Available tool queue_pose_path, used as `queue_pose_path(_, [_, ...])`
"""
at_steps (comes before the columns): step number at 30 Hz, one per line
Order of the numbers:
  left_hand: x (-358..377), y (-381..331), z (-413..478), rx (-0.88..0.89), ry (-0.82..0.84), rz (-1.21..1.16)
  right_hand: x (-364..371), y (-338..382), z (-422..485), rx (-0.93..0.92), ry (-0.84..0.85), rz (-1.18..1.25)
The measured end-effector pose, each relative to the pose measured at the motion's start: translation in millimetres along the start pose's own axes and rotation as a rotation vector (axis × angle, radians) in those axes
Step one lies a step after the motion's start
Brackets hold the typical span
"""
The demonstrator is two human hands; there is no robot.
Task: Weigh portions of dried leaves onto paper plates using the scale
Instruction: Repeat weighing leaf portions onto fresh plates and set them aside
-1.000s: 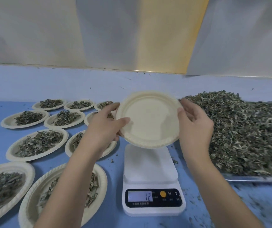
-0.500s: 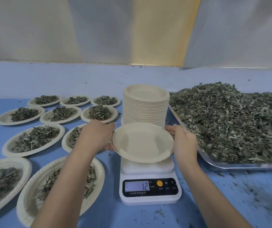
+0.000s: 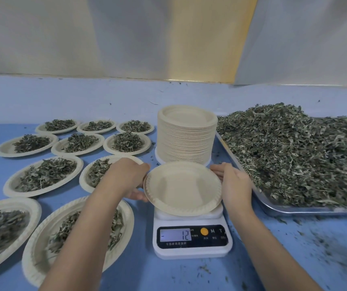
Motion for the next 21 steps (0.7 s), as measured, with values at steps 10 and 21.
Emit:
queue_pose_path(10, [-6.0, -12.0, -9.3, 0.207, -0.223, 0.212, -4.6, 6.4, 1.8, -0.075, -0.017, 0.042])
queue_pose_path(21, [80.1, -71.5, -44.3, 0.536, 0.020, -0.076, -74.6, 17.8, 39.5, -0.197, -0.151, -0.640])
Point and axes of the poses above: each hand's wrist, its own z-axis towards the middle knuckle, its own x-axis out of the palm, y = z × x, the point moved 3 cm from there along z, towards the middle knuckle, and after that the axes turned 6 degrees about -z, right-handed, at the moved point
